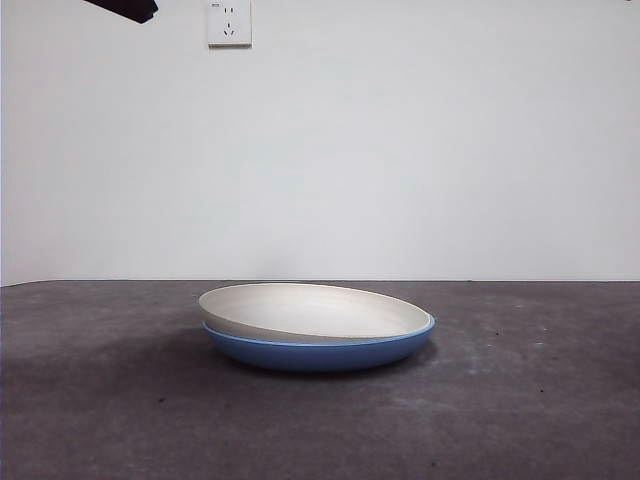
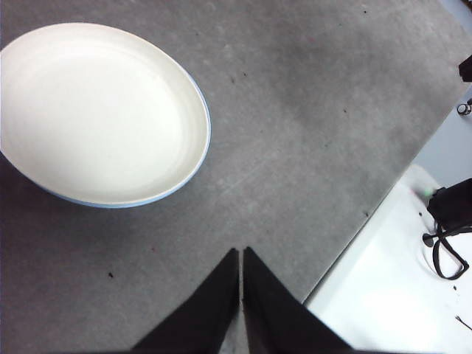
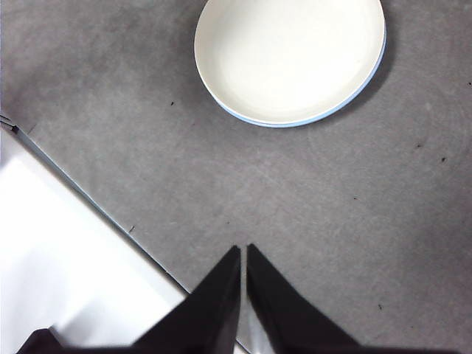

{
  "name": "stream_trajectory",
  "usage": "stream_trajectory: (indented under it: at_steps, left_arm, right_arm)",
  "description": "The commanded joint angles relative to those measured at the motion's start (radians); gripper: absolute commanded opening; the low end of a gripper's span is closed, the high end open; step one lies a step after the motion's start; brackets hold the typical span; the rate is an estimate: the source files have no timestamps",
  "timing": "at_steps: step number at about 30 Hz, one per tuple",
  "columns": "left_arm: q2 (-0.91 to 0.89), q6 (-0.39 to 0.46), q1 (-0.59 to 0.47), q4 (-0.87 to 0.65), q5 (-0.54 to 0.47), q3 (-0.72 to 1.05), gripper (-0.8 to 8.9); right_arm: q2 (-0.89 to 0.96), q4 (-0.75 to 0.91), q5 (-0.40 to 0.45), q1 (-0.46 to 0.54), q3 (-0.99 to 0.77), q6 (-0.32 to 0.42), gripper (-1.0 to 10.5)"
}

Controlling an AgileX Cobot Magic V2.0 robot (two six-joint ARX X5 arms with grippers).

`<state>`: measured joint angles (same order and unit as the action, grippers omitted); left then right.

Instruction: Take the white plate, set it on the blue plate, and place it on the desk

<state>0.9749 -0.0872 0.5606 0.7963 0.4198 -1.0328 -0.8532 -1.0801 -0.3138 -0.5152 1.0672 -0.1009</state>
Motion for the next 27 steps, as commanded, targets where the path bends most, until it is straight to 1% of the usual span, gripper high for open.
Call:
stream_trajectory:
  at_steps: [1,3,5,7,9,12,13,16,19,21,22,27]
  left_arm:
    - [-0.027,0.07,-0.009,-0.013,0.003,-0.008,0.09]
    - [-0.055,0.12,-0.032,-0.041,-0.004,-0.006,0.09]
    - [-0.095,0.154,-0.076,-0.123,-0.012,0.0,0.09]
    - [-0.148,0.198,-0.142,-0.246,-0.012,0.018,0.09]
    - [-0.206,0.209,-0.211,-0.367,-0.018,0.047,0.09]
    - [-0.304,0.205,-0.308,-0.545,-0.07,0.118,0.09]
    - [-0.348,0.206,-0.344,-0.612,-0.104,0.157,0.09]
    - [-0.451,0.211,-0.418,-0.735,-0.209,0.26,0.09]
    - [-0.539,0.211,-0.476,-0.803,-0.304,0.365,0.09]
    - [-0.585,0.21,-0.504,-0.825,-0.341,0.43,0.09]
    - [-0.616,0.211,-0.521,-0.827,-0.353,0.472,0.09]
    - [-0.727,0.21,-0.567,-0.827,-0.355,0.646,0.09]
  right_arm:
    - [-0.008,0.01,0.0,-0.006,0.019,0.011,0.1]
    - [-0.008,0.01,0.0,-0.006,0.019,0.011,0.1]
    - [-0.008,0.01,0.0,-0.006,0.019,0.011,0.1]
    - [-0.008,0.01,0.0,-0.006,0.019,0.011,0.1]
    - [-0.008,0.01,0.0,-0.006,0.019,0.011,0.1]
    - [-0.008,0.01,0.0,-0.006,0.019,0.011,0.1]
    - [-0.008,0.01,0.0,-0.006,0.019,0.011,0.1]
    - [-0.008,0.01,0.0,-0.006,0.019,0.011,0.1]
    - [-0.008,0.01,0.0,-0.006,0.019,0.011,0.1]
    - [-0.008,0.01,0.0,-0.006,0.019,0.011,0.1]
    - [-0.008,0.01,0.0,-0.006,0.019,0.011,0.1]
    - [-0.008,0.01,0.0,-0.006,0.019,0.011,0.1]
